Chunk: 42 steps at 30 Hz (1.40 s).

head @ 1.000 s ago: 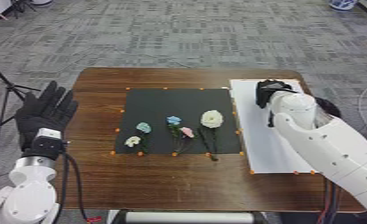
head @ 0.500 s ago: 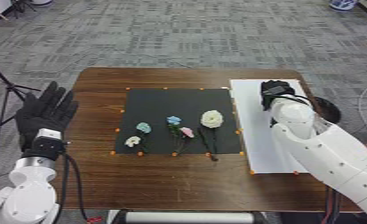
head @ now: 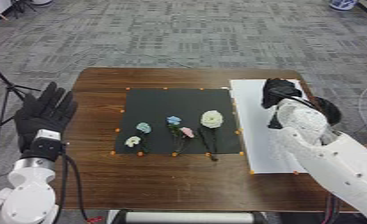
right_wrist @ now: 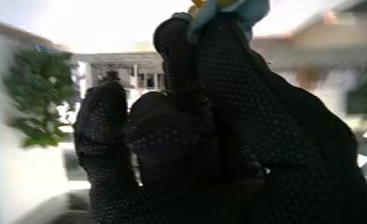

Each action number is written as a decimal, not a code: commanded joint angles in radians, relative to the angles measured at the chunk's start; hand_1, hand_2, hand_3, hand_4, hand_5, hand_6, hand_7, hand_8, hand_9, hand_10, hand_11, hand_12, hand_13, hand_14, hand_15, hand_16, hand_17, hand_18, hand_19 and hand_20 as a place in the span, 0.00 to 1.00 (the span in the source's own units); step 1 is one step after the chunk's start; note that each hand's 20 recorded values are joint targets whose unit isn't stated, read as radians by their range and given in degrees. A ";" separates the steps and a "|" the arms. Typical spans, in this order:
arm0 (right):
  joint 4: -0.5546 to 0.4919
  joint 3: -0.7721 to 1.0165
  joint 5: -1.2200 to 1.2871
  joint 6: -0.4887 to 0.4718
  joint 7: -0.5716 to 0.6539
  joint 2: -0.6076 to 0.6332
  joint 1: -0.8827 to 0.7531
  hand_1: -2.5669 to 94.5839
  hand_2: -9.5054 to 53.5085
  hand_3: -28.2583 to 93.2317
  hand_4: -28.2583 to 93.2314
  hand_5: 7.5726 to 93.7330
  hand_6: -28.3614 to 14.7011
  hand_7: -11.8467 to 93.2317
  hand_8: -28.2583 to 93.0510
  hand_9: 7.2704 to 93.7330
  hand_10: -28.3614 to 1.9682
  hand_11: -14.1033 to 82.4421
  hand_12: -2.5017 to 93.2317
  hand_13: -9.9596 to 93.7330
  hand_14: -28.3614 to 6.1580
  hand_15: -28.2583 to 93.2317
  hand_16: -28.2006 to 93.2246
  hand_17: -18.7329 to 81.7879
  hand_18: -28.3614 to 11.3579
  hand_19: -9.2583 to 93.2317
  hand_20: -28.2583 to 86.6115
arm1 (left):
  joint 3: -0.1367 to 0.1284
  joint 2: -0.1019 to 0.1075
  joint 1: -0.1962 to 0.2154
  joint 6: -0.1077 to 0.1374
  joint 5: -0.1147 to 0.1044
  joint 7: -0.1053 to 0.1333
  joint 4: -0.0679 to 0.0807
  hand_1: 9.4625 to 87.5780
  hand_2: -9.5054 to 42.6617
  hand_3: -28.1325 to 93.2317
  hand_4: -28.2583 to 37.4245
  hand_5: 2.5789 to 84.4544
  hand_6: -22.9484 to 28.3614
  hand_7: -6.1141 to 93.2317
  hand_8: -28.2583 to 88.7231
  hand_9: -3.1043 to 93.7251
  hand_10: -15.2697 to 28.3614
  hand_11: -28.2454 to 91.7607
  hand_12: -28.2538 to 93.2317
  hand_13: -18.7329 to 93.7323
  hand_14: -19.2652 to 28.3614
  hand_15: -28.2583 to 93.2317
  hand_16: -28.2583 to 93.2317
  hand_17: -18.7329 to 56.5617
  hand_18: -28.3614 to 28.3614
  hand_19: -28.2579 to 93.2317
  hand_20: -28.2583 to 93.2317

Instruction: Arrange flowers

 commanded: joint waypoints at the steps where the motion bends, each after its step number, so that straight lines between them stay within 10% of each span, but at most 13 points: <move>1: -0.157 0.057 0.041 -0.050 -0.033 0.031 -0.074 0.64 0.00 0.82 0.00 0.76 0.68 0.51 0.27 0.88 0.67 0.40 0.63 0.82 0.60 0.85 0.56 0.60 0.13 0.90 0.60 | -0.007 -0.008 0.016 0.003 -0.002 -0.002 -0.005 0.22 0.48 0.82 0.00 0.47 0.57 0.18 0.16 0.35 0.65 0.39 0.31 0.36 0.67 0.43 0.20 0.17 0.69 0.43 0.32; 13: -0.331 0.154 -0.005 -0.045 -0.052 0.001 -0.293 0.64 0.00 0.82 0.00 0.76 0.67 0.50 0.28 0.87 0.66 0.40 0.63 0.81 0.59 0.85 0.56 0.59 0.12 0.90 0.59 | -0.010 -0.006 0.003 -0.004 0.005 -0.017 0.003 0.22 0.48 0.82 0.00 0.47 0.57 0.18 0.16 0.35 0.65 0.39 0.31 0.36 0.67 0.42 0.20 0.17 0.69 0.43 0.32; 42: -0.312 0.101 -0.017 -0.087 -0.044 -0.109 -0.321 0.62 0.00 0.83 0.00 0.71 0.64 0.49 0.28 0.83 0.65 0.40 0.60 0.78 0.57 0.85 0.56 0.56 0.12 0.90 0.59 | 0.001 -0.015 -0.007 0.003 0.004 -0.018 0.016 0.22 0.48 0.82 0.00 0.47 0.57 0.18 0.16 0.35 0.65 0.39 0.31 0.36 0.67 0.42 0.20 0.17 0.69 0.43 0.32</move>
